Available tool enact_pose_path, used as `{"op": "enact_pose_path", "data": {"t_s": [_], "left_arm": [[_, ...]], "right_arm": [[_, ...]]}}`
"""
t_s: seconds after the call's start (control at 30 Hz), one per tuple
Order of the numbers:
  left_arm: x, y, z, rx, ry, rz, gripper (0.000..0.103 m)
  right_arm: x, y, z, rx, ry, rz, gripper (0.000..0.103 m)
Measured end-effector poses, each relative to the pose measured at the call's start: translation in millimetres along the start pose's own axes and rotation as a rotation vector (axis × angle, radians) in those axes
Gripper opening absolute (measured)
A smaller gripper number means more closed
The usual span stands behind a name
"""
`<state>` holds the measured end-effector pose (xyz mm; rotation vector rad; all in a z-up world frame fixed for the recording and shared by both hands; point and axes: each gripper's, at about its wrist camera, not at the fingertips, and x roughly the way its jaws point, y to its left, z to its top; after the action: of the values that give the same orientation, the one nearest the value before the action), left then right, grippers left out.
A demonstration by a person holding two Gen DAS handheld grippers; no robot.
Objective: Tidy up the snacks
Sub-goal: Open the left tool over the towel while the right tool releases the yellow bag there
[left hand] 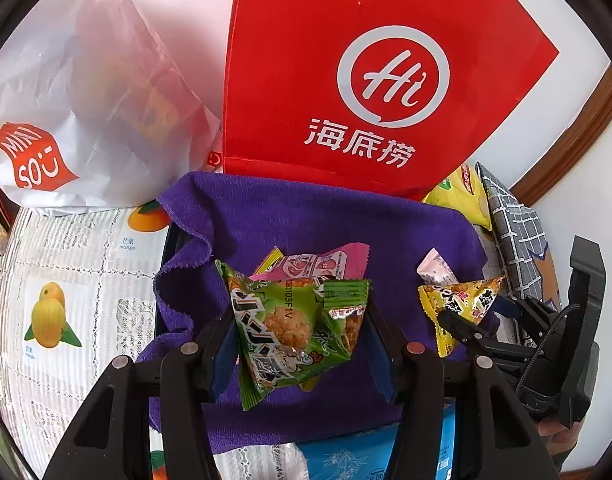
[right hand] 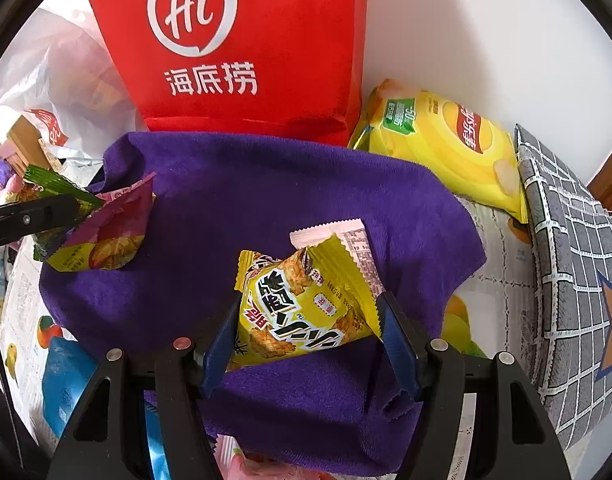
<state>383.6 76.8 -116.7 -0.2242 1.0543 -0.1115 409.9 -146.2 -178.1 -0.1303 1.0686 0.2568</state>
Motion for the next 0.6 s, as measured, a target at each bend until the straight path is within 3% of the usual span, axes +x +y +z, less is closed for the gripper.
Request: {"op": "enact_pose_path", "data": {"t_s": [0.6], "left_arm": [[10.3,-5.4,-4.0,0.024,0.032,-0.029,0.053]], "right_arm": [[10.3,5.9,0.3,-0.028,0.017,-0.032,0.069]]}}
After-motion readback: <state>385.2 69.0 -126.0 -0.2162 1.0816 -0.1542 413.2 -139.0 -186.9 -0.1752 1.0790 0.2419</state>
